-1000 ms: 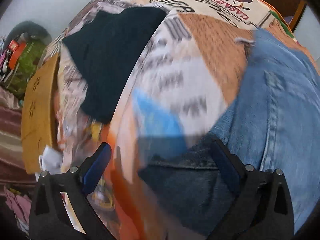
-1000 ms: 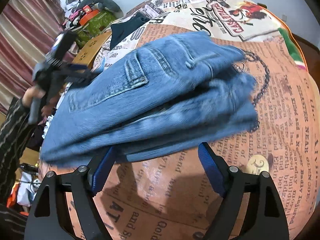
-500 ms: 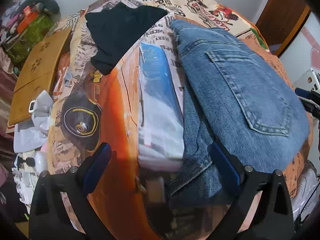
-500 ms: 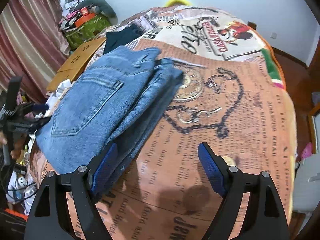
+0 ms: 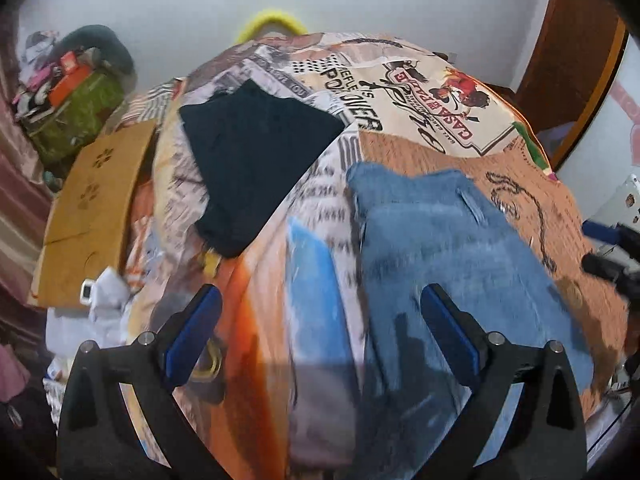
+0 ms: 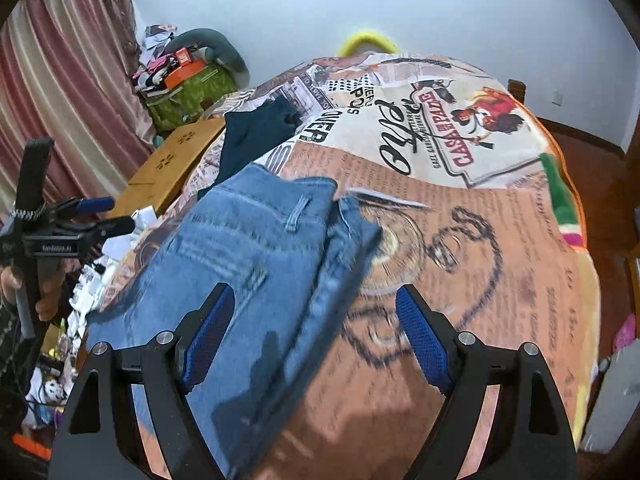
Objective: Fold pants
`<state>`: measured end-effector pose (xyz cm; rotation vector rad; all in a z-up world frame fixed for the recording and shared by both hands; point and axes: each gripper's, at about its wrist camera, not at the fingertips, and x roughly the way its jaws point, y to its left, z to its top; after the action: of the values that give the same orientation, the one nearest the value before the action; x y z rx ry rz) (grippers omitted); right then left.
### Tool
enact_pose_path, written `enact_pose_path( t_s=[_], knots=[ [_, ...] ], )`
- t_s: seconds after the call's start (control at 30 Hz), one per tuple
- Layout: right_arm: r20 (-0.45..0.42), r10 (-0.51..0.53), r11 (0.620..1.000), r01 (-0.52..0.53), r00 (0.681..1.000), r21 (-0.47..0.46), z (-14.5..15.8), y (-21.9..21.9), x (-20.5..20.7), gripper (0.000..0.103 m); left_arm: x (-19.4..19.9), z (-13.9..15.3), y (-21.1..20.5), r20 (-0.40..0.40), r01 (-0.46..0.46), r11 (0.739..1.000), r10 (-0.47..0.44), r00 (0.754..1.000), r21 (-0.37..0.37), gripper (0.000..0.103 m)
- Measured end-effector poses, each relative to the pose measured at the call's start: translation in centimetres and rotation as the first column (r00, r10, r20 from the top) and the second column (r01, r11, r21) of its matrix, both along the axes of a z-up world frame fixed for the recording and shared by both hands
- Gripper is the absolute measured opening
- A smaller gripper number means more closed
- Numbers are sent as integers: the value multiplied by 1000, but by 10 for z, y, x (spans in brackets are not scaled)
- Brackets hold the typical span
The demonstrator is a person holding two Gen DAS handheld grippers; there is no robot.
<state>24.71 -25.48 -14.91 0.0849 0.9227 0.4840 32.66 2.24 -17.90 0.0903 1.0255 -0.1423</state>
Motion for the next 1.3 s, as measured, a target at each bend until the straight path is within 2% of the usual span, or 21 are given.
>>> enact_pose_path(
  t_s=[0.1,0.27,0.37,0.4,0.43,0.47,0.5,0.53,0.57,0.6,0.63,0.73,0.83,0.9,0.93,1.0,1.1,1.2,1.3],
  knots=[
    [-35,10,1000,-10,999,24,-13,8,25,81,39,-15,-9,-46,-1,1000,1,999,1,100],
    [-104,9,999,-4,995,48,-39,18,62,81,76,-49,-23,-148,21,997,-31,988,-70,100],
    [-151,14,998,-6,988,56,-54,21,79,77,88,-65,-31,-184,28,993,-49,982,-114,98],
    [-175,18,998,-8,984,55,-63,24,84,67,91,-69,-34,-198,40,989,-69,978,-145,88],
    [-193,28,998,-17,981,57,-69,25,86,63,91,-71,-36,-206,54,985,-88,975,-166,80],
    [-203,36,998,-23,978,65,-72,25,88,63,92,-72,-39,-218,75,977,-119,969,-199,65],
    [-190,33,997,-21,981,68,-76,25,85,62,91,-72,-41,-223,87,970,-138,965,-225,57],
    [-168,38,997,-27,985,67,-76,25,82,58,90,-71,-43,-217,90,970,-140,966,-225,57],
    [-152,44,997,-35,987,62,-76,25,79,54,88,-69,-46,-201,103,972,-147,968,-212,56],
    [-135,49,997,-41,990,60,-74,24,75,44,86,-67,-49,-187,118,973,-156,970,-198,54],
    [-123,51,997,-44,991,59,-72,23,71,38,83,-64,-53,-167,137,975,-166,972,-176,53],
    [-80,63,997,-60,995,38,-65,25,63,31,72,-52,-64,-78,196,975,-204,976,-107,44],
    [1,57,998,-57,998,-11,-57,29,50,29,66,-48,-70,-23,224,973,-226,974,-59,42],
    [30,44,999,-43,999,-27,-57,29,48,28,68,-58,-73,-36,216,976,-217,976,-24,42],
    [30,40,998,-39,999,-42,-59,30,46,28,68,-66,-76,-46,214,977,-213,976,14,43],
    [4,35,997,-35,999,-63,-68,32,52,28,68,-73,-78,-49,208,977,-206,977,37,45],
    [-44,30,997,-33,999,-75,-75,34,59,30,73,-75,-74,-75,195,981,-192,979,25,49],
    [-88,26,996,-33,996,-77,-66,31,64,31,72,-66,-69,-82,179,984,-178,981,11,48],
    [-81,21,995,-28,997,-93,-51,28,55,34,60,-47,-64,-40,170,985,-168,985,34,48]
  ],
)
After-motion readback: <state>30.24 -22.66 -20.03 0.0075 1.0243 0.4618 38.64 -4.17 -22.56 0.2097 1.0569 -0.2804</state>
